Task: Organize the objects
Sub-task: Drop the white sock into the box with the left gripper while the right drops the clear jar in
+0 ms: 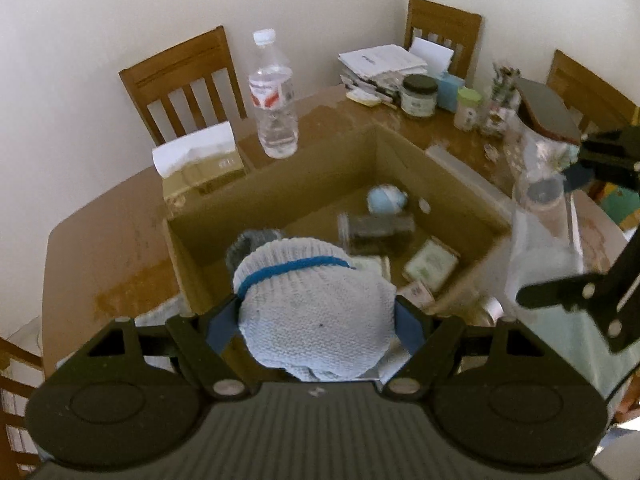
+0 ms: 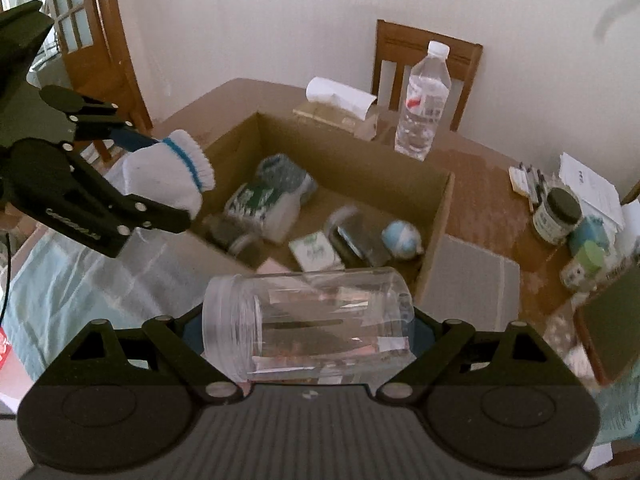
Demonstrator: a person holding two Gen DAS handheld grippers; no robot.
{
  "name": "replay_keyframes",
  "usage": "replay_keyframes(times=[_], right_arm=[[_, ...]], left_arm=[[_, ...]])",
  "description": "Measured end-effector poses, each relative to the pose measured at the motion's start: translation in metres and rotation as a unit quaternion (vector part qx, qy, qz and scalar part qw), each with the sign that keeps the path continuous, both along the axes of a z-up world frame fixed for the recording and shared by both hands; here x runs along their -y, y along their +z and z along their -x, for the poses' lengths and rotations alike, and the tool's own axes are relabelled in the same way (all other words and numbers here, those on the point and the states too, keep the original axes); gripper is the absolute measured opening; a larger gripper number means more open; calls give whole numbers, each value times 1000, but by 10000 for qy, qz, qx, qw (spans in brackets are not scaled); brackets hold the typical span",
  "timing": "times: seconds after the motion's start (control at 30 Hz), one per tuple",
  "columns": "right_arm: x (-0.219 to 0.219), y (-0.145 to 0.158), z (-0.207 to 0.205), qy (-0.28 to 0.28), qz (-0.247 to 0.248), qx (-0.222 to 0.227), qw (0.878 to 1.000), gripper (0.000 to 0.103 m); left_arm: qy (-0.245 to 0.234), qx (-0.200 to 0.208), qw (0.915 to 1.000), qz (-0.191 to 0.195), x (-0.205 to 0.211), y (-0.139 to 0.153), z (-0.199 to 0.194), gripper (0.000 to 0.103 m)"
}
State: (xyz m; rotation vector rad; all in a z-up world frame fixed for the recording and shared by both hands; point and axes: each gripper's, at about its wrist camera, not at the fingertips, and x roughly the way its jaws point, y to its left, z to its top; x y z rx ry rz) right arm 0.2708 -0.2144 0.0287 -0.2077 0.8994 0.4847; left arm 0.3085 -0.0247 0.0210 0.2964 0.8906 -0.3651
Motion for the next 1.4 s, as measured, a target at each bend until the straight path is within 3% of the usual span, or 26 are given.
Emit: replay_keyframes(times=[0.27, 0.37, 0.43, 0.8, 0.9, 0.97, 1.4], right_arm=[[-10, -14, -46, -210, -16, -213, 9996, 95], [-13, -22, -56, -309, -17, -256, 9992, 95], [-13, -26, -61, -341, -57, -261, 9991, 101], [2, -24, -56, -563, -96, -262, 9980, 103], [7, -23, -53, -638, -80, -265, 9976, 103], [9, -24, -51, -682, -52, -267, 9973, 103], [16, -32, -41, -811, 10, -391, 9959, 103]], left_arm=[[-55, 313, 9992, -254, 12, 3, -43, 80], [-65, 285, 9994, -168, 16, 3, -59, 80], [-75, 236, 9996, -124, 19, 0, -69, 80], [-118, -26, 9999, -36, 41, -24, -108, 80], [-56, -40, 10000, -17, 46, -32, -117, 88], [53, 37, 10000, -24, 47, -35, -120, 96], [205, 166, 9996, 102, 32, -22, -99, 100]])
